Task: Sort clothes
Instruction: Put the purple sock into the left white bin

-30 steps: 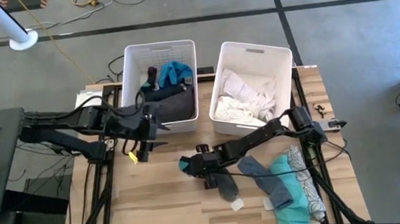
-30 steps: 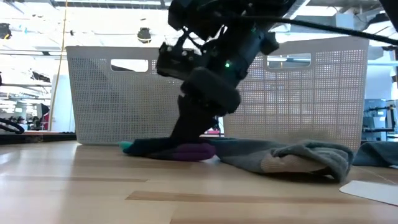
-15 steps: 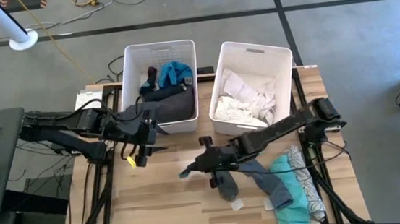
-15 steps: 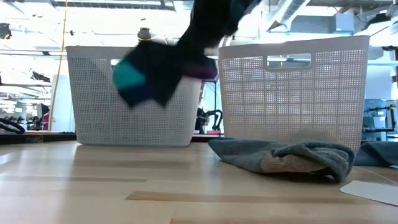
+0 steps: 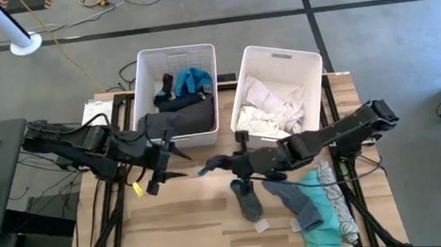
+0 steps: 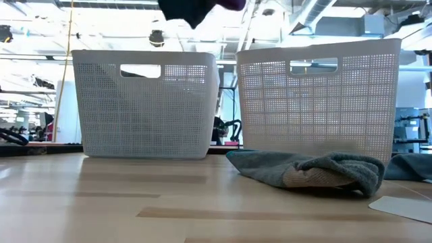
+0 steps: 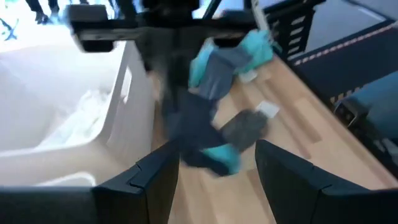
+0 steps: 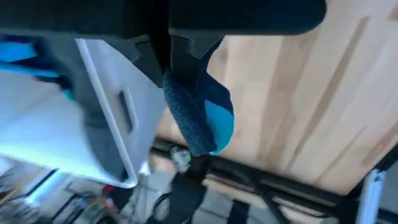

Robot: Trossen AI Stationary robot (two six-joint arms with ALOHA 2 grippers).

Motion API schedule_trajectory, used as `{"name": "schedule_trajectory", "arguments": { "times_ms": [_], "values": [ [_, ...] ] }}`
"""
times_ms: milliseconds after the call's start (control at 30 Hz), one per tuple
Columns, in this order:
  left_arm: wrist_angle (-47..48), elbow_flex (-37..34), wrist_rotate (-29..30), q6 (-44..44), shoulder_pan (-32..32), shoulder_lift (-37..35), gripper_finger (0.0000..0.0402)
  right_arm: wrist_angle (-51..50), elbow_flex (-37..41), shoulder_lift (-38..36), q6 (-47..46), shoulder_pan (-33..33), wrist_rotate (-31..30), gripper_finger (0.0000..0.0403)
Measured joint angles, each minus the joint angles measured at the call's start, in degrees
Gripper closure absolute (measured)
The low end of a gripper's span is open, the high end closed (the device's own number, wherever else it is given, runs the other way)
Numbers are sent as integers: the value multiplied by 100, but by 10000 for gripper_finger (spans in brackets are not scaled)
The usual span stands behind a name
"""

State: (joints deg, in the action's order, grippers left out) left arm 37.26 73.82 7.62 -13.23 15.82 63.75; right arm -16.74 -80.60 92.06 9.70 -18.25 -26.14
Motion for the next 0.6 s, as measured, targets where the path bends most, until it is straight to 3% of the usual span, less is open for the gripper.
{"name": "schedule_trajectory", "arguments": {
  "times_ms": [233, 367, 600],
  "values": [
    [-542, 0, 72, -113, 226, 284, 196, 446, 0, -250, 545, -39, -266, 397],
    [-816, 0, 563, -205, 242, 572, 196, 711, -2, -291, 803, -2, -268, 398],
    [-1165, 0, 763, -303, 249, 893, 196, 644, -2, -327, 882, 38, -270, 398]
  ]
}}
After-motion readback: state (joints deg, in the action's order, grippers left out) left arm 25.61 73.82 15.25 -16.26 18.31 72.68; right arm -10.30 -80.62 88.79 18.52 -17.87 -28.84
